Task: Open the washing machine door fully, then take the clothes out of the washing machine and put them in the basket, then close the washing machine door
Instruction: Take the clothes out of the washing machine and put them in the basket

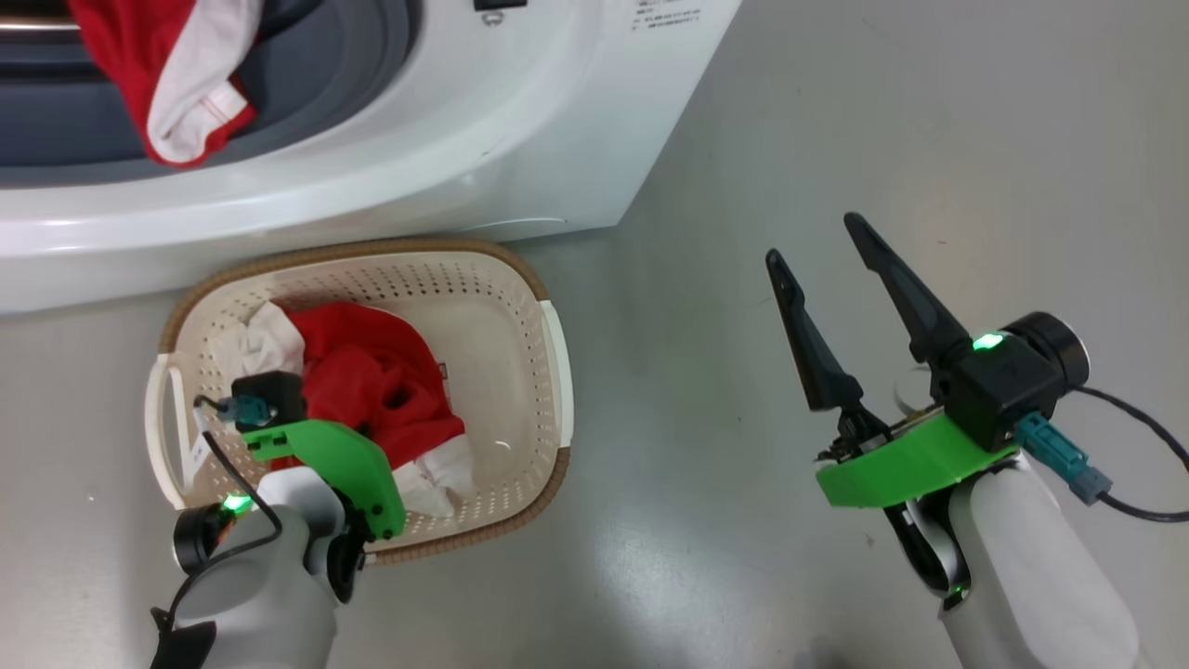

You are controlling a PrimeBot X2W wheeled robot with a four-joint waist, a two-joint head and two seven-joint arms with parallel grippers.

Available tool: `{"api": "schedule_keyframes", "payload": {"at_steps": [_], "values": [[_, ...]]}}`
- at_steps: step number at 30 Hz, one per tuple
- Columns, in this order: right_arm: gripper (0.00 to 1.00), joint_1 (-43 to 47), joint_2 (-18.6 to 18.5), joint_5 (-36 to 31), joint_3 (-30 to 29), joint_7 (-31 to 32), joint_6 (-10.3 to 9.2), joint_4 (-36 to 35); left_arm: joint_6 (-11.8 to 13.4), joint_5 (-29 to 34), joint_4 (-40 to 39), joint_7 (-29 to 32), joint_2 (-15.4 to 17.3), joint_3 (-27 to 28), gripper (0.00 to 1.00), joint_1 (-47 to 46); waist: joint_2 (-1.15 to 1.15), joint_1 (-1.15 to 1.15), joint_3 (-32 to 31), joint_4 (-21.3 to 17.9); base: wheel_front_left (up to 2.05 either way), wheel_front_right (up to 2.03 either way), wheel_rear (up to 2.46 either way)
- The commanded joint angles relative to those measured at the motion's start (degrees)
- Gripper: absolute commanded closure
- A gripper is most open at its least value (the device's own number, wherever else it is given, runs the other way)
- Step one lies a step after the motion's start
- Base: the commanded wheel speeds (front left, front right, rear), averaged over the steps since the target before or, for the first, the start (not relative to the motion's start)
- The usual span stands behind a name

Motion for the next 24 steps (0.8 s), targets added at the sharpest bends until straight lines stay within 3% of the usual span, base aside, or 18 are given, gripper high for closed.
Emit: {"api": "schedule_keyframes", "payload": {"at_steps": [1, 2, 4, 5, 6, 24], "values": [[0.00, -0.6, 0.2, 0.4, 1.4, -0.4, 0.25, -1.2, 0.5, 0.3, -0.2, 0.0, 2.0, 0.8, 1.00, 0.4, 0.00, 0.00, 0.4, -0.4, 0.00, 0.00, 0.00], [0.00, -0.7, 0.2, 0.4, 1.4, -0.4, 0.25, -1.1, 0.5, 0.3, -0.1, 0.1, 2.0, 0.7, 1.00, 0.4, 0.00, 0.00, 0.5, -0.4, 0.00, 0.00, 0.00], [0.00, -0.9, 0.2, 0.4, 1.3, -0.4, 0.25, -1.0, 0.6, 0.6, 0.2, -0.2, 2.1, 0.3, 0.64, 0.4, 0.00, 0.00, 0.6, -0.3, 0.00, 0.00, 0.00], [0.00, -0.9, 0.2, 0.3, 1.2, -0.4, 0.25, -1.0, 0.6, 0.7, 0.2, -0.4, 2.1, 0.1, 0.51, 0.4, 0.00, 0.00, 0.6, -0.2, 0.00, 0.00, 0.00], [0.00, -1.0, 0.2, 0.2, 1.0, -0.4, 0.25, -1.0, 0.7, 0.9, 0.3, -0.8, 2.1, -0.1, 0.00, 0.3, 0.00, 0.00, 0.6, 0.0, 0.00, 0.00, 0.00], [0.00, 1.5, 0.2, -1.7, -4.1, -0.4, 0.25, 1.6, -1.4, -0.2, -0.7, -13.5, 1.3, -1.8, 0.00, 1.5, 0.00, 0.00, -7.7, 4.0, 0.00, 0.00, 0.00]]}}
